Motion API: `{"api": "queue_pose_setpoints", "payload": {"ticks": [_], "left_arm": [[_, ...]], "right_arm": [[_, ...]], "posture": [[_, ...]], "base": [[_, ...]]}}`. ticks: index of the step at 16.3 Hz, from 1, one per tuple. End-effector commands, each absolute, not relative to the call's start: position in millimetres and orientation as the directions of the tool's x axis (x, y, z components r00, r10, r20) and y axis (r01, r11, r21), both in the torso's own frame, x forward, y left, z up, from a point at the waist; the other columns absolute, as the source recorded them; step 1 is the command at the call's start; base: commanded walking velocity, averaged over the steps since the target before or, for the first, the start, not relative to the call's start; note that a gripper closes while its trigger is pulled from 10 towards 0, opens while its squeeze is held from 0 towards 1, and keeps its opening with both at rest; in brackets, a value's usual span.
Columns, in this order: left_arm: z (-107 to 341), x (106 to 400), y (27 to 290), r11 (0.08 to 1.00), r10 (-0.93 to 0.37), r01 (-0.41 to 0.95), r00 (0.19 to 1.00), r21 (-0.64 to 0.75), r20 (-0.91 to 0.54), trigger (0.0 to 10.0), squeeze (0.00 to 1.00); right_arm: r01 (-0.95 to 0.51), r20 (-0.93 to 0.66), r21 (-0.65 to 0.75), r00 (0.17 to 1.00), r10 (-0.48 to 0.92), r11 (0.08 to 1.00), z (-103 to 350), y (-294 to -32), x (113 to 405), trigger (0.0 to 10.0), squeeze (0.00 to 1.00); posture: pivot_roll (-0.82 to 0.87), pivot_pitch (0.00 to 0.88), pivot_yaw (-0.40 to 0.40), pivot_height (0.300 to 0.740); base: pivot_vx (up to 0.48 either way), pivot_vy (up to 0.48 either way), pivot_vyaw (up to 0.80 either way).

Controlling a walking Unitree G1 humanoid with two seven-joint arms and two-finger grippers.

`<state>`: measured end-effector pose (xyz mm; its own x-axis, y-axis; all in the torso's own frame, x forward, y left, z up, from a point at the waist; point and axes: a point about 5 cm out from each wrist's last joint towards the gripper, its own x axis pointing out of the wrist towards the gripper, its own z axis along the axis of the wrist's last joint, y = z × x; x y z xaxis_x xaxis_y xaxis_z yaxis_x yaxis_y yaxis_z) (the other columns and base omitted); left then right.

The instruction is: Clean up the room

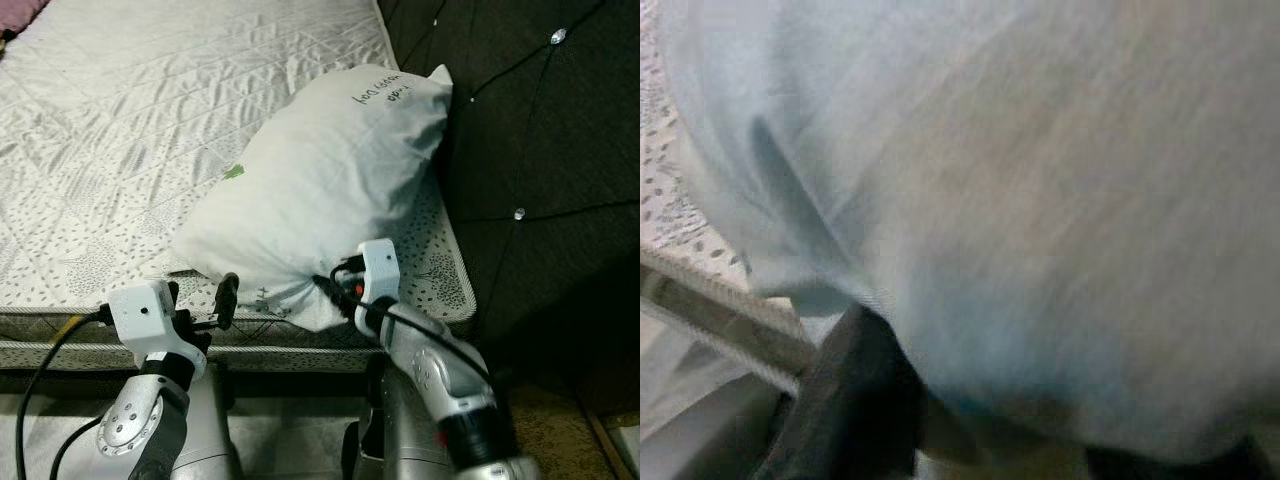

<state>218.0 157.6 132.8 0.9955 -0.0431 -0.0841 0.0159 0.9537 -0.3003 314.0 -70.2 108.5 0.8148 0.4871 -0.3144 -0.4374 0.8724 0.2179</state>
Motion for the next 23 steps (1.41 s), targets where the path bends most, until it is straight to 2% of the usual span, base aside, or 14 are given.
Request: {"api": "queue_pose_setpoints", "payload": {"ticks": [1, 6, 8, 13, 17, 18, 21, 22, 23], "left_arm": [[129.9, 218.0, 157.7, 0.956, -0.029, 0.001, 0.995, -0.294, -0.093, 10.0, 0.00], [131.3, 224.9, 157.1, 0.959, -0.024, 0.002, 0.997, -0.284, -0.074, 10.0, 0.00], [131.4, 228.1, 156.6, 0.960, -0.026, 0.005, 0.997, -0.280, -0.071, 10.0, 0.00], [130.3, 229.6, 156.6, 0.963, -0.027, 0.006, 0.997, -0.270, -0.073, 10.0, 0.00], [128.6, 229.1, 157.9, 0.966, -0.016, -0.006, 0.997, -0.259, -0.081, 10.0, 0.00], [128.1, 228.7, 159.1, 0.968, -0.015, -0.006, 0.996, -0.249, -0.084, 10.0, 0.00], [130.0, 230.9, 170.6, 0.972, 0.019, -0.036, 0.997, -0.232, -0.077, 10.0, 0.00], [129.3, 230.6, 173.4, 0.976, 0.016, -0.033, 0.997, -0.215, -0.078, 10.0, 0.00], [128.8, 230.6, 175.3, 0.978, 0.020, -0.036, 0.997, -0.206, -0.079, 10.0, 0.00]], "right_arm": [[-0.378, -0.257, 0.169, 0.874, 0.411, 0.910, 121.4, -90.9, 328.4, 0.0, 0.00], [-0.244, -0.163, 0.065, 0.954, 0.252, 0.968, 147.7, -136.1, 364.0, 0.0, 0.00], [-0.136, -0.108, 0.013, 0.985, 0.137, 0.991, 166.1, -162.6, 381.4, 0.0, 0.00], [0.021, -0.028, -0.042, 0.999, -0.022, 0.999, 193.1, -205.8, 398.6, 0.0, 0.00], [0.015, -0.031, -0.027, 0.999, -0.015, 1.000, 171.5, -206.1, 390.9, 0.0, 0.00], [0.034, -0.042, 0.039, 0.999, -0.032, 0.999, 160.0, -203.9, 385.1, 0.0, 0.00], [-0.024, -0.041, 0.103, 0.999, 0.028, 0.994, 128.6, -174.6, 358.1, 0.0, 0.00], [-0.029, -0.039, 0.167, 0.999, 0.036, 0.986, 119.7, -162.7, 343.9, 0.0, 0.00], [-0.028, -0.037, 0.184, 0.999, 0.035, 0.982, 118.8, -160.8, 340.3, 0.0, 0.00]], "posture": [[0.09, 0.117, -0.090, 0.541], [0.08, 0.104, -0.087, 0.541], [0.07, 0.098, -0.084, 0.541], [0.08, 0.089, -0.082, 0.541], [0.09, 0.088, -0.089, 0.541], [0.09, 0.087, -0.092, 0.541], [0.09, 0.096, -0.095, 0.541], [0.09, 0.097, -0.088, 0.541], [0.08, 0.097, -0.084, 0.541]], "base": [[0.000, 0.000, 0.00], [0.000, 0.000, 0.00], [0.000, 0.000, 0.00], [0.000, 0.000, 0.00], [0.000, 0.000, 0.00], [0.000, 0.000, 0.00], [0.000, 0.000, 0.00], [0.000, 0.000, 0.00], [0.000, 0.000, 0.00]]}}
